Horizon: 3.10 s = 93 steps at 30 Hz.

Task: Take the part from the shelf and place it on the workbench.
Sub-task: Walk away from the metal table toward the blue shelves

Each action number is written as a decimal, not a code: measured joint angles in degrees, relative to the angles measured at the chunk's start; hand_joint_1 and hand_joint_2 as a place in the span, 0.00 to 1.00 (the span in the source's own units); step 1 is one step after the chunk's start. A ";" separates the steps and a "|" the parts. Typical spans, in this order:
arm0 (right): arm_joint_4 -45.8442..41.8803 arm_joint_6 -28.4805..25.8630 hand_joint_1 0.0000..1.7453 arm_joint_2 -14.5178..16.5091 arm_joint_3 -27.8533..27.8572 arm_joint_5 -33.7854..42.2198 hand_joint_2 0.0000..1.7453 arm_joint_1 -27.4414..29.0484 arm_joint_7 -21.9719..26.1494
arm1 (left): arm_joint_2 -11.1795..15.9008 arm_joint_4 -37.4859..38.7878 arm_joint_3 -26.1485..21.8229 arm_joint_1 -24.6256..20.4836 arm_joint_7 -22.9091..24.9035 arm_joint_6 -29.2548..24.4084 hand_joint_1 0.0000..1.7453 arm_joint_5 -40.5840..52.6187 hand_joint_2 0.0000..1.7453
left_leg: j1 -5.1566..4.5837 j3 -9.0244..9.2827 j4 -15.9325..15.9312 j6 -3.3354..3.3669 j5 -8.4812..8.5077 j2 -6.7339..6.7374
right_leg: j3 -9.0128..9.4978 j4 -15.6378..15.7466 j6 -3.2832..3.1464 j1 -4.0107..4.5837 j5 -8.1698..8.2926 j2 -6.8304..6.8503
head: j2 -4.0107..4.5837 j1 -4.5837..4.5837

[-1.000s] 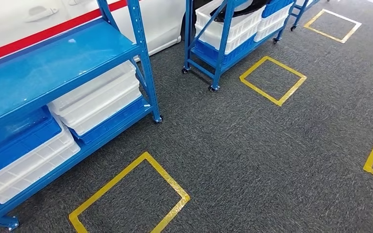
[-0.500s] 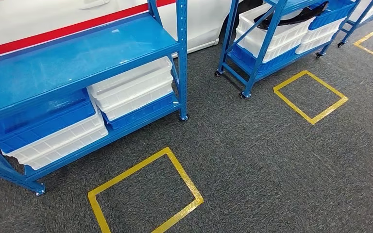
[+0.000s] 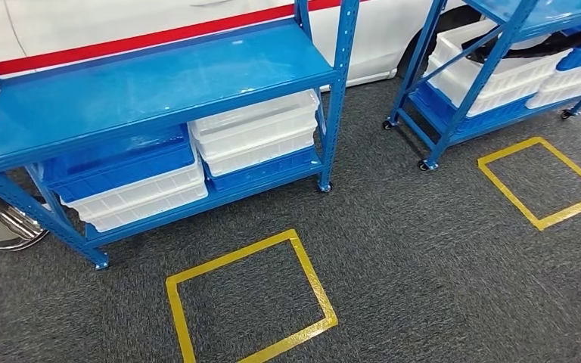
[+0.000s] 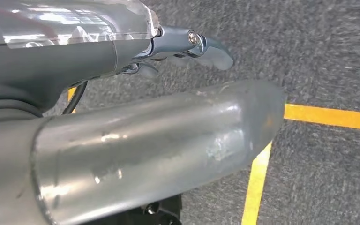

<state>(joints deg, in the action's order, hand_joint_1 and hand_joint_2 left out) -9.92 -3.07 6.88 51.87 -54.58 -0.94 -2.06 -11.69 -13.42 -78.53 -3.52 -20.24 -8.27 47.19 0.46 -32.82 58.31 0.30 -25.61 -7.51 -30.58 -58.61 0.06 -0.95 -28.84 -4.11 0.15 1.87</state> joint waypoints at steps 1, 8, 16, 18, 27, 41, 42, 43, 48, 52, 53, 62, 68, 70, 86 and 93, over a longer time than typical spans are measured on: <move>0.00 0.03 0.00 -0.01 0.00 0.00 0.00 -0.09 0.02 | 0.02 -0.02 0.00 0.11 -0.02 0.02 0.00 0.01 0.00 | 0.10 -0.15 0.00 -0.34 0.05 -0.22 | 0.08 0.23 -0.31 -0.07 0.16 0.76 | 0.00 0.00; 0.00 0.07 0.00 -0.77 0.02 0.00 0.00 0.36 0.12 | -0.01 -0.11 0.02 -0.01 -0.25 0.13 0.00 0.22 0.00 | 0.09 -7.09 15.62 -1.52 -7.52 6.90 | 0.41 1.04 -1.85 0.13 0.44 6.97 | 0.00 0.01; 0.00 0.09 0.00 -1.16 0.02 0.00 0.00 -0.40 0.18 | 0.02 -0.22 0.13 0.04 -0.55 0.13 0.00 0.46 0.00 | -0.70 1.41 -0.42 0.37 -1.19 10.37 | 1.45 0.88 -0.15 0.68 -0.41 12.29 | 0.00 0.00; 0.00 0.05 0.00 -1.14 0.04 0.07 0.00 -0.62 0.20 | -0.03 -0.22 0.13 0.20 -0.62 0.20 0.00 0.52 0.00 | -0.41 1.54 -0.95 1.10 -0.67 9.32 | 1.17 -0.40 0.50 0.46 -1.57 10.28 | 0.00 0.00; 0.00 -1.16 0.00 -0.05 1.49 0.96 0.00 -0.05 0.47 | -0.06 -0.26 0.13 0.17 -1.26 1.16 0.00 0.22 0.00 | -0.26 1.55 -0.68 1.10 -0.81 5.80 | -1.99 -4.46 1.20 -0.42 -0.83 4.07 | 0.00 -0.02; 0.00 -0.98 0.00 -1.20 2.14 0.96 0.00 0.14 0.72 | -0.14 -0.33 0.13 0.39 -1.38 1.36 0.00 0.46 0.00 | -0.20 -5.95 10.67 -1.00 -2.07 7.09 | 3.49 0.51 -1.85 0.29 -2.73 4.83 | 0.00 0.01; 0.03 -0.97 0.00 -1.20 2.20 0.96 0.00 0.20 0.70 | -0.10 -0.34 0.13 0.43 -1.31 1.40 0.00 0.51 0.00 | -0.41 -4.54 7.29 -0.48 -0.28 7.25 | 4.11 0.54 -1.72 0.38 -3.25 4.93 | 0.00 -0.01; 0.07 -0.97 0.00 -1.21 2.26 0.96 0.00 0.20 0.69 | -0.05 -0.35 0.14 0.46 -1.25 1.44 0.00 0.58 0.00 | -0.68 -3.22 4.33 0.03 0.76 7.43 | 4.55 0.57 -1.48 0.45 -3.71 4.99 | 0.00 0.00; 0.13 -0.96 0.00 -1.22 2.34 0.83 0.00 -0.05 0.63 | -0.06 -0.39 0.15 0.58 -1.05 1.57 0.00 0.74 0.00 | -0.93 -0.13 -0.14 1.59 -0.08 7.32 | 5.18 -0.98 0.27 0.19 -3.53 5.09 | 0.00 -0.01; 0.13 -0.98 0.00 -0.80 2.38 0.71 0.00 -0.14 0.58 | -0.19 -0.40 0.15 0.45 -1.04 1.62 0.00 0.77 0.00 | -0.50 2.32 -1.24 2.26 -1.08 7.07 | -2.92 -12.54 1.04 -0.10 -7.01 4.42 | 0.00 -0.01; 0.13 -0.98 0.00 -0.65 2.38 0.71 0.00 -0.11 0.56 | -0.20 -0.40 0.15 0.46 -1.04 1.63 0.00 0.77 0.00 | -0.46 2.83 -1.23 2.20 -1.54 6.95 | -5.16 -14.63 1.22 -0.26 -8.15 4.38 | 0.00 -0.01; 0.11 -0.98 0.00 -0.48 2.62 0.69 0.00 0.32 0.52 | -0.42 -0.43 0.17 0.40 -1.06 1.73 0.00 0.83 0.00 | -0.17 7.75 -0.37 -0.80 -6.16 6.41 | -4.94 -1.72 -0.10 -0.46 2.82 4.29 | 0.00 0.00; 0.11 -0.98 0.00 -1.26 2.85 0.68 0.00 0.28 0.68 | -0.44 -0.46 0.17 0.37 -1.07 1.86 0.00 0.87 0.00 | 0.14 -1.52 14.92 -1.77 -11.33 7.04 | -1.92 -1.08 -1.86 -0.18 0.80 4.37 | 0.00 0.00; 0.11 -0.97 0.00 -1.52 2.87 0.66 0.00 0.29 0.69 | -0.44 -0.46 0.17 0.53 -1.07 1.87 0.00 0.87 0.00 | 0.06 -3.82 15.24 -1.45 -11.87 7.05 | -0.57 -1.07 -1.90 0.09 -0.28 4.28 | 0.00 0.01; 0.31 -0.95 0.00 -0.67 3.17 0.02 0.00 0.01 0.85 | -0.21 -0.55 0.21 0.48 -0.63 0.94 0.00 1.86 0.00 | -0.66 1.40 0.28 2.13 -1.41 6.85 | -6.18 -13.09 1.15 -0.20 -5.10 4.03 | 0.00 -0.04; 0.31 -0.91 0.00 -0.61 3.24 -0.04 0.00 -0.09 0.77 | -0.35 -0.55 0.22 0.23 -0.39 0.78 0.00 1.91 0.00 | -0.76 2.58 0.58 -0.03 -3.23 6.57 | -2.16 -1.29 -0.32 -0.04 0.72 3.92 | 0.00 -0.03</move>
<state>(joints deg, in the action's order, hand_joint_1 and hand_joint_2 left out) -9.62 -3.97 6.27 55.11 -54.61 -1.03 -1.29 -12.04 -13.97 -78.31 -3.29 -20.63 -7.49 49.10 -0.30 -30.25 58.89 0.27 -28.84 -0.94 -32.74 -59.90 -0.26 -0.99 -28.12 -0.19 0.15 1.85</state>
